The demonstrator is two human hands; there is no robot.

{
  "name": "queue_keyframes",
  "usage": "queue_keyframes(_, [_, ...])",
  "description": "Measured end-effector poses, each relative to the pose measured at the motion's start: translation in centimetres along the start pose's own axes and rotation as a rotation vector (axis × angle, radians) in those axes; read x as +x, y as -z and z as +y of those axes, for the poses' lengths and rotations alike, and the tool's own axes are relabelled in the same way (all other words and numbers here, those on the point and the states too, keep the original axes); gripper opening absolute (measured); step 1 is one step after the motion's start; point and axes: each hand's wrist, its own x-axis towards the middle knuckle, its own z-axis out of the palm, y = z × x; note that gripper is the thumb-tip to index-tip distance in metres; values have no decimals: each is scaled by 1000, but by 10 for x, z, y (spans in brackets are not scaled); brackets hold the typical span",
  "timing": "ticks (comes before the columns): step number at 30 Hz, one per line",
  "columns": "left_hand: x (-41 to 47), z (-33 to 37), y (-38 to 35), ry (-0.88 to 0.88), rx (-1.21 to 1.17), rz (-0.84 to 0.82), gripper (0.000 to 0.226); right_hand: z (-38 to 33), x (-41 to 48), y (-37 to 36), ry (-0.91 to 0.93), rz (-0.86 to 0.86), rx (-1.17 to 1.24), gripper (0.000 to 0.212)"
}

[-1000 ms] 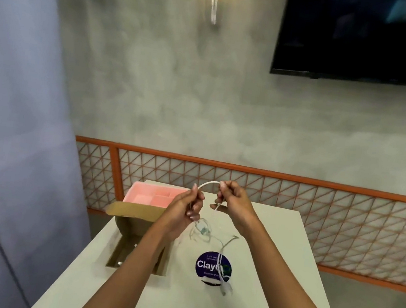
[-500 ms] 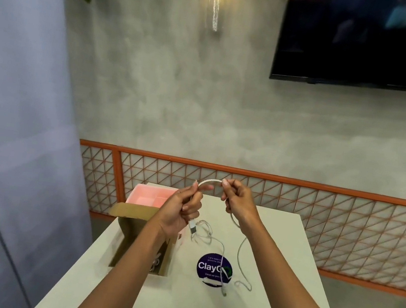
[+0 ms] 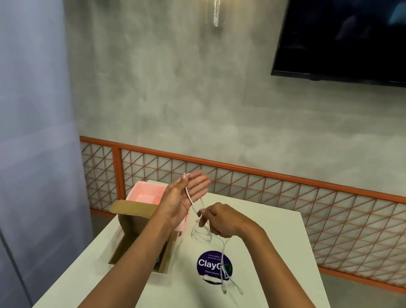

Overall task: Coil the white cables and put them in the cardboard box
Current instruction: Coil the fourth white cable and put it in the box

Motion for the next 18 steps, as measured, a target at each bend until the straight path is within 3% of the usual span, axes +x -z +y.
queue_keyframes(4, [10,-4,13,-4,284,113,39,-11,-9,12,73,-37,-159,45])
queue_keyframes(10, [3,-15,26,46,687,17,40,-25,-13,32,206,79,-189,42])
queue_keyframes(15, [-1,-11,19,145,664,-100,42,-18,-2,44,233,228,-114,33])
queue_keyframes(18, [-3,-4,14,197,508,-179,44,-11,0,45,252,322,28,28])
